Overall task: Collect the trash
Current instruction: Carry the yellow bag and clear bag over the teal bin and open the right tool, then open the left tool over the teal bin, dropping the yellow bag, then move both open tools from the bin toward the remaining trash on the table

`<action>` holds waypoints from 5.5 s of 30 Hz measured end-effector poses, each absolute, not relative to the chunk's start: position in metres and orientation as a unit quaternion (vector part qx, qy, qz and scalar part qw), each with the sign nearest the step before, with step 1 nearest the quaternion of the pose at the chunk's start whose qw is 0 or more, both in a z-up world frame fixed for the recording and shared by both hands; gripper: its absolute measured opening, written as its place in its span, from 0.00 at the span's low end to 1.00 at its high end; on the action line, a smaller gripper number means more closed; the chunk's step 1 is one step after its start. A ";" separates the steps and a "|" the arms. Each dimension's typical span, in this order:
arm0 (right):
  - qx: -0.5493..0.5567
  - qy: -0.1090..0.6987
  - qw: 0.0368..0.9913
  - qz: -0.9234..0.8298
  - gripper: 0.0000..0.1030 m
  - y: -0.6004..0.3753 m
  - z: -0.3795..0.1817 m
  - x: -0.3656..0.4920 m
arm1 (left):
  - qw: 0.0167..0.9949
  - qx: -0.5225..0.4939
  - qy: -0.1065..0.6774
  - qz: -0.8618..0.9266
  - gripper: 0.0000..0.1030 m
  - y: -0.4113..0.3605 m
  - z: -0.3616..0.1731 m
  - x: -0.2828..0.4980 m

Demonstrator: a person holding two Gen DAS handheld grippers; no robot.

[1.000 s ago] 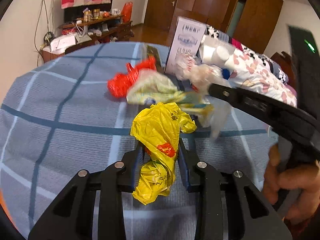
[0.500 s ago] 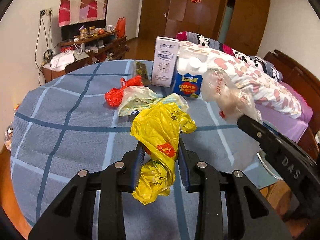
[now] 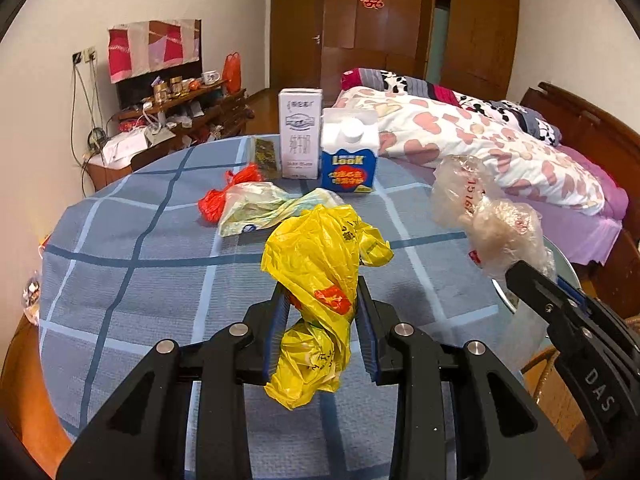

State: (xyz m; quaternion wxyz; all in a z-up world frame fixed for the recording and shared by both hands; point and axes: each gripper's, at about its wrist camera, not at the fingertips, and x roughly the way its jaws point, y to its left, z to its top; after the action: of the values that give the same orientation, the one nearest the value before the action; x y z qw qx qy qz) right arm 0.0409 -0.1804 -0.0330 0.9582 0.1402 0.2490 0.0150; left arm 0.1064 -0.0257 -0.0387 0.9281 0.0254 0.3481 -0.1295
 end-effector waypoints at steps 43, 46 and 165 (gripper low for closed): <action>0.202 0.220 0.939 -0.168 0.15 -0.294 -0.043 -0.023 | 0.909 0.096 0.327 -0.241 0.31 -0.162 -0.029 0.079; 0.201 0.226 0.935 -0.184 0.15 -0.302 -0.047 -0.021 | 0.907 0.096 0.330 -0.245 0.31 -0.168 -0.031 0.082; 0.057 0.332 0.940 0.050 0.69 -0.115 -0.051 0.170 | 0.922 0.014 0.387 0.014 0.90 0.102 -0.076 0.165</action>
State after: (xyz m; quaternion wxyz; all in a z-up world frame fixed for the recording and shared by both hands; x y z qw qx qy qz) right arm 0.1698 -0.1154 -0.0509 0.9401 0.0568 0.3325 0.0500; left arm 0.1654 0.1022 -0.0758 0.9218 0.0145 0.3871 0.0145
